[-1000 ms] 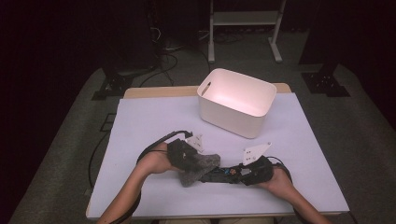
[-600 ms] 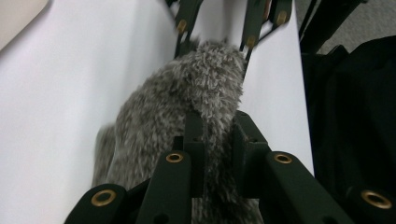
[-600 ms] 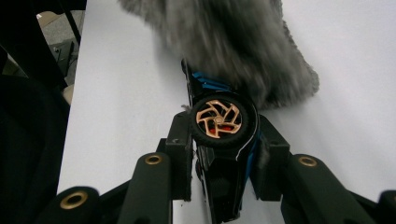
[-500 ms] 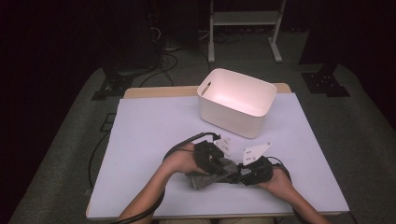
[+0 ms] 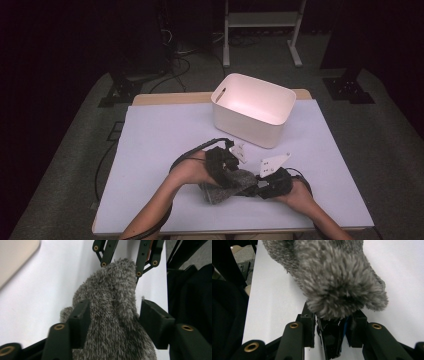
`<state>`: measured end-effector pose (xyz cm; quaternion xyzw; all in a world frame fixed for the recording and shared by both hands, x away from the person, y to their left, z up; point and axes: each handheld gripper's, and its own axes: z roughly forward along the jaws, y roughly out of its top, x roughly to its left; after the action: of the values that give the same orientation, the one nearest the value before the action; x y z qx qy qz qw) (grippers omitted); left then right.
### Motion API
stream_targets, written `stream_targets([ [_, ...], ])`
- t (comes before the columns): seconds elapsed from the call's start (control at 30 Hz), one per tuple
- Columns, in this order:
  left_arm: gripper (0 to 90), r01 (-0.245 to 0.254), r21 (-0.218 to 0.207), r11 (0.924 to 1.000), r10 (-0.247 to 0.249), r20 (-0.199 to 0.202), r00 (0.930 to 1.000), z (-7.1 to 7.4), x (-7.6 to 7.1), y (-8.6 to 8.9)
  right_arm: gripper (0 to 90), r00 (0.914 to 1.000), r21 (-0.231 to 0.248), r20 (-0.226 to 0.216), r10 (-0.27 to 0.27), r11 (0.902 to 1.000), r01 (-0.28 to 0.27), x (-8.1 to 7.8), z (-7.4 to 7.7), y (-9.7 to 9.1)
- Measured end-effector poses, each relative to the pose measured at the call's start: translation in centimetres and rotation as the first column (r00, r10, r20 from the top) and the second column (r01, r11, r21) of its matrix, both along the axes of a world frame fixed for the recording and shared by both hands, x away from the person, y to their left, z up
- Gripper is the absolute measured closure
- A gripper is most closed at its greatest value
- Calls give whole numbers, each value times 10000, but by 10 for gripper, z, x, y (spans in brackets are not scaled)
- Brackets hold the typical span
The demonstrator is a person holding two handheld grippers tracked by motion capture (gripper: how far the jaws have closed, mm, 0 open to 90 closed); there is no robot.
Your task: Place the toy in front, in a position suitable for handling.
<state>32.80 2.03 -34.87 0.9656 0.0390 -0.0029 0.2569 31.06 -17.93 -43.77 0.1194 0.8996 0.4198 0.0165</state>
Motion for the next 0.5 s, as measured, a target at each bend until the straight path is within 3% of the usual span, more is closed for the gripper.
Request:
stream_targets([
  [0.1,409,45,26,10000,-44,-153,9999,-7,0,-2,636,10000,24,9,1,10000,-1,0,0,0],
  [0.17,497,254,6,9997,-254,-170,9995,-12,0,-4,637,10000,18,44,12,10000,-12,0,0,0],
  [0.23,634,358,4,9994,-358,72,9993,-15,-2,-6,637,10000,14,62,22,10000,-22,0,0,0],
  [0.3,696,453,-16,9990,-453,219,9987,-16,-2,-6,633,10000,-21,88,14,10000,-14,-1,0,0],
  [0.5,773,824,-191,9964,-815,461,9956,-14,-4,-12,633,9999,-46,94,50,10000,-50,0,0,0],
])
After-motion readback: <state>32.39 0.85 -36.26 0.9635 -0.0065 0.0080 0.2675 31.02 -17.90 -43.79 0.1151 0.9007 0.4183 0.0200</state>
